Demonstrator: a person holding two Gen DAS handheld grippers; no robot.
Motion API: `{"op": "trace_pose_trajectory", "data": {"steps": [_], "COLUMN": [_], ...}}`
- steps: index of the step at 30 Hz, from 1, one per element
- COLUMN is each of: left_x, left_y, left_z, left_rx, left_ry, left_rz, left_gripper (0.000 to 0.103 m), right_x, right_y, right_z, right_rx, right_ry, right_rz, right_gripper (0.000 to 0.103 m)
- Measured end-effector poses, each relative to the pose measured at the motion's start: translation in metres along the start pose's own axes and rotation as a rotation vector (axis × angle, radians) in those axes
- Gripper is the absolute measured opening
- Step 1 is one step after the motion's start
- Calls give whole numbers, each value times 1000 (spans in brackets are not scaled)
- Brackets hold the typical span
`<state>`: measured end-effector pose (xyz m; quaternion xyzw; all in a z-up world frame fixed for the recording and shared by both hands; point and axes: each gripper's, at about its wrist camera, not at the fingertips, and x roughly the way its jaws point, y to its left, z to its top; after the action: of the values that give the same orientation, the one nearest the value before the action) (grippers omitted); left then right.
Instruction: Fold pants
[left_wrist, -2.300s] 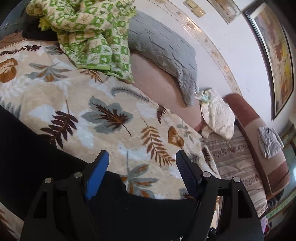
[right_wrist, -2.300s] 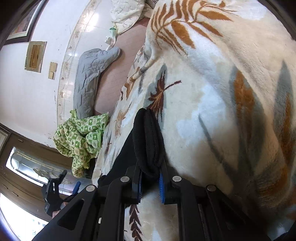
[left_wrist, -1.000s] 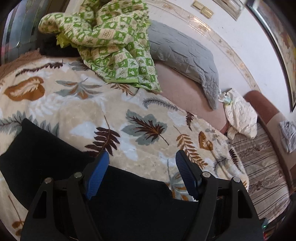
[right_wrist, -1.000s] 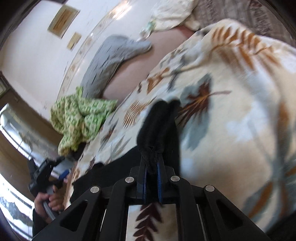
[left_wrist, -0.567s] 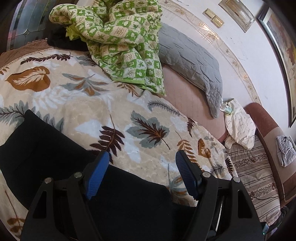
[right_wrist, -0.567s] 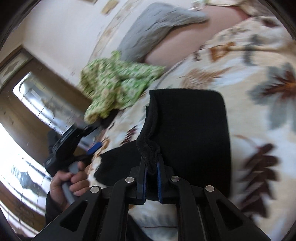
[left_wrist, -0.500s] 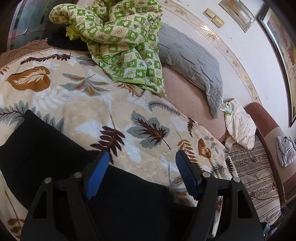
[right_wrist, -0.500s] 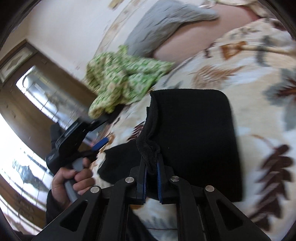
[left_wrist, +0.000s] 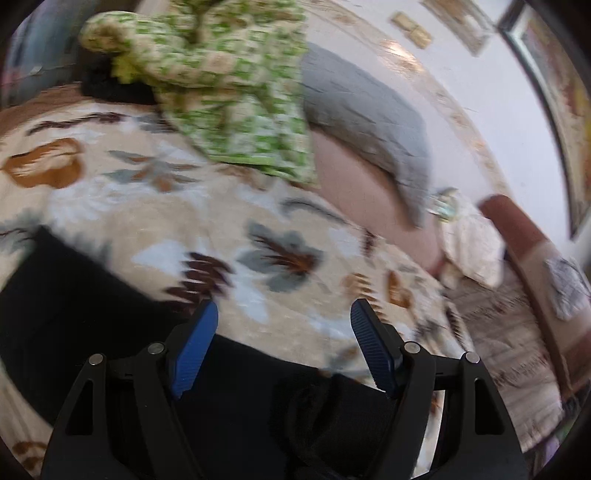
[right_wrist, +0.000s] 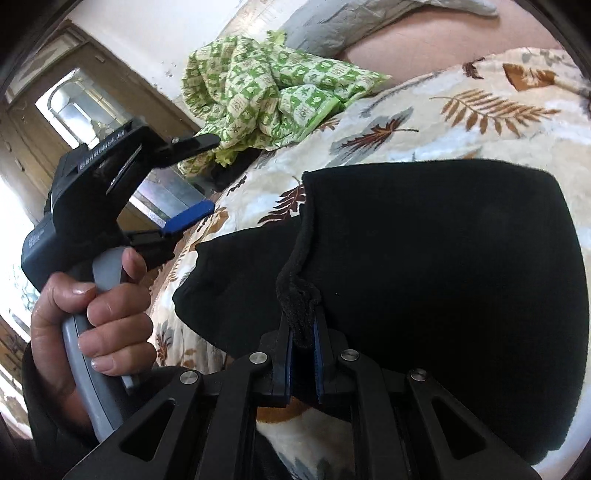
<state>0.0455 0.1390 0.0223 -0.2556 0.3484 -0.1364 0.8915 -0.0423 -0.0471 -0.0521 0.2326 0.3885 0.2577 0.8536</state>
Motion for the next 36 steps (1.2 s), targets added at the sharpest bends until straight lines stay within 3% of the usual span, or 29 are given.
{"op": "trace_pose_trajectory", "data": {"steps": [2,6,8,10,12,14,16,17,19,21,23,25,27,29,32,36], "left_x": [3,20,31,51,71,79,80,78,69,53,35,36,43,48,50,33], "left_y": [-14,-38,-50,-54,-49,-46,-48,-51,-53,-57,-58,-55,-52,-54,-57,-56], "left_z": [-4,-18,-26,-35,-41,-46,-51,-53,-54,-54,-62,-77,-91,-96,-96,-86], "left_rx": [53,95,126,139,134,146,186,209,229,234,201,204,214,221,236,170], "left_ry": [28,192,272,374,452,479,479,471,452,414,398,416,439,430,418,374], "left_rz": [-80,-319,-371,-319,-203,-116,-55,-36,-24,-48,-76,-11,98,145,165,48], "left_gripper": [74,74,74,73,66,53,51,51,50,49,48,46,30,24,23,24], "right_x": [-1,-10,-10,-14,-27,-47,-74,-88,-107,-110,-108,-102,-85,-63,-67,-82], "right_y": [-1,5,10,9,7,2,-4,-7,-21,-34,-37,-32,-32,-45,-55,-49], "right_z": [-1,-6,-10,-12,-14,-17,-20,-21,-20,-14,-9,-4,-3,-9,-8,5], "right_rx": [-10,-63,-113,-102,-81,-41,-21,-30,-34,-36,-72,-118,-165,-145,-80,-85], "right_ry": [-2,-14,-15,-25,-34,-33,-56,-76,-93,-59,-38,-28,25,115,100,43], "right_rz": [19,48,29,49,82,135,191,160,2,-126,-160,-168,-203,-248,-187,-161], "right_gripper": [9,11,16,21,24,24,24,24,24,19,12,11,7,4,4,8]}}
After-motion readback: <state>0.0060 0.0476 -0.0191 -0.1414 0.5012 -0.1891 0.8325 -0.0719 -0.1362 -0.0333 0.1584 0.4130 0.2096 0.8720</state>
